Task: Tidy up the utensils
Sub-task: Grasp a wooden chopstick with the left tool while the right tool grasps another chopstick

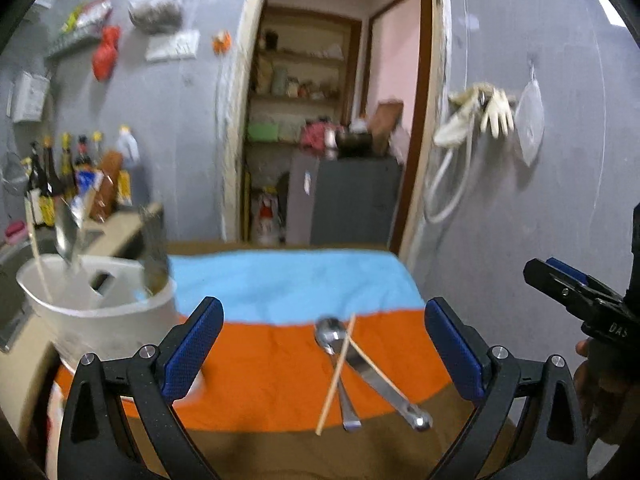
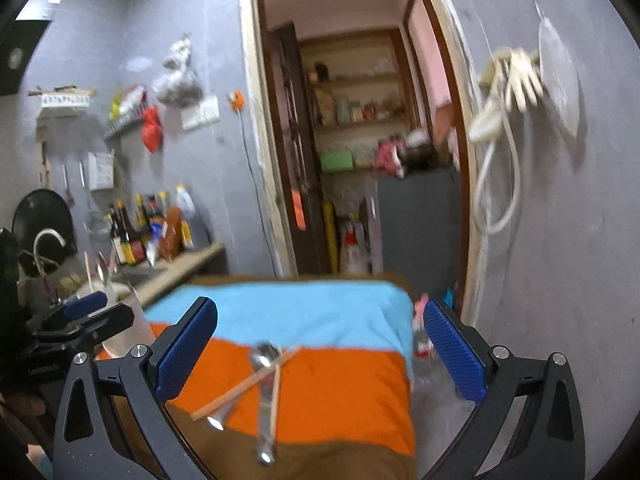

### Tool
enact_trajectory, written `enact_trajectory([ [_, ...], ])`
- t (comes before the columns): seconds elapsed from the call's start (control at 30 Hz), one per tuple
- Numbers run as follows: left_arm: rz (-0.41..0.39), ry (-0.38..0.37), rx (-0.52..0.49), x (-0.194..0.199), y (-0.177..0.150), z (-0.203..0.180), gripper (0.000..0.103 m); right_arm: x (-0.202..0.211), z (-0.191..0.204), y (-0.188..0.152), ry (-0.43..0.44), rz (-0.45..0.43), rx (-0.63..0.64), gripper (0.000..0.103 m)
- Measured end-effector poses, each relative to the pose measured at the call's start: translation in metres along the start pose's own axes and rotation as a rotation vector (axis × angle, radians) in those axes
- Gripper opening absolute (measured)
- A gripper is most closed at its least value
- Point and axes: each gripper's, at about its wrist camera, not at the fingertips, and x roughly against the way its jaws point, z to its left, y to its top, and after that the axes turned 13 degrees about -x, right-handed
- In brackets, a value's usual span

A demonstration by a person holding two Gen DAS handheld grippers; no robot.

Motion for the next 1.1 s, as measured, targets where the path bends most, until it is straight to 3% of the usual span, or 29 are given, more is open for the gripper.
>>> enact_trajectory([
  [0.17,0.098,-0.037,0.026,-0.030,-0.019,-0.007,0.098,-0.026,-0.024,-0.022,-0.026,0.145,-0.020,0.103],
  [0.27,0.141,-0.057,0.035,-0.045,-0.028,-0.007,0.095,-0.041,-0.032,-0.034,-0.012,0.232,-0.041,0.094],
  [0.37,0.195,-0.083,0.031,-0.063,-0.033,-0.007,0.084,-0.057,-0.035,-0.048,0.001,0.328,-0.052,0.077],
  [0.53,0.309,-0.122,0.052,-0.090,-0.039,-0.002,0.055,-0.078,-0.036,-0.068,0.026,0.452,-0.068,0.061],
  [0.7,0.417,-0.164,0.072,-0.112,-0.046,0.002,0.035,-0.097,-0.027,-0.081,0.037,0.544,-0.041,0.047],
  [0.93,0.453,-0.169,0.060,-0.121,-0.049,0.005,0.019,-0.113,-0.020,-0.085,0.043,0.596,-0.025,0.045],
  [1.03,0.444,-0.170,0.087,-0.120,-0.051,0.009,0.007,-0.117,-0.017,-0.085,0.046,0.602,-0.015,0.045],
  [1.1,0.444,-0.173,0.102,-0.119,-0.052,0.011,0.007,-0.121,-0.014,-0.084,0.047,0.604,-0.006,0.045],
])
